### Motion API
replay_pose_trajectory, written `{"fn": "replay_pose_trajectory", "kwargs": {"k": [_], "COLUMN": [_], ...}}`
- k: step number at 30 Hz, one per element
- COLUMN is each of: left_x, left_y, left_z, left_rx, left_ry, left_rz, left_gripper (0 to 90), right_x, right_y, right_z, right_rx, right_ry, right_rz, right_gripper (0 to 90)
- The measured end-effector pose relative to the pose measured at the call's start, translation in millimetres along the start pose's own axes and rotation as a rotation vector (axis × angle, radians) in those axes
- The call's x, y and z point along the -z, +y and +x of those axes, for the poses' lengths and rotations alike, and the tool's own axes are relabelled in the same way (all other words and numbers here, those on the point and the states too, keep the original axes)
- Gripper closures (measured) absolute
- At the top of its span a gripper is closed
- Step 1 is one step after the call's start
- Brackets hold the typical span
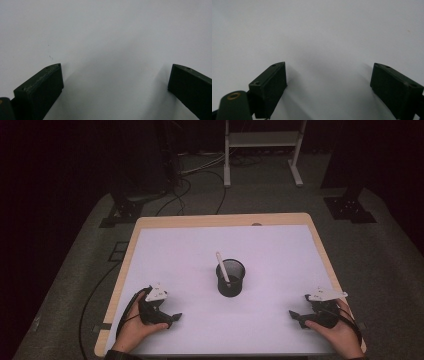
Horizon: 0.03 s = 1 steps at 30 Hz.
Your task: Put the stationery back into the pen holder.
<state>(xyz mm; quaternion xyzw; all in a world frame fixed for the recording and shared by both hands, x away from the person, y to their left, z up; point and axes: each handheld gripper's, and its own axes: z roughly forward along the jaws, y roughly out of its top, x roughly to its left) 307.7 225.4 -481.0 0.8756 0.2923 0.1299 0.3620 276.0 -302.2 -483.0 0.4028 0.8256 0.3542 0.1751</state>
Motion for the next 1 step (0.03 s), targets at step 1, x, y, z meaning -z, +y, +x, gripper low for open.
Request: {"fn": "replay_pose_trajectory", "kwargs": {"k": [1], "left_x": [0.0], "left_y": [0.0], "left_z": [0.0], "left_rx": [0.0], "left_ry": [0.0], "left_rz": [0.0], "left_gripper": [0.0], "right_x": [-0.1], "right_y": [0.1], "right_z": [-0.1], "right_rx": [0.0], "right_ry": [0.001], "right_rz": [0.0], "right_gripper": [12.5]}}
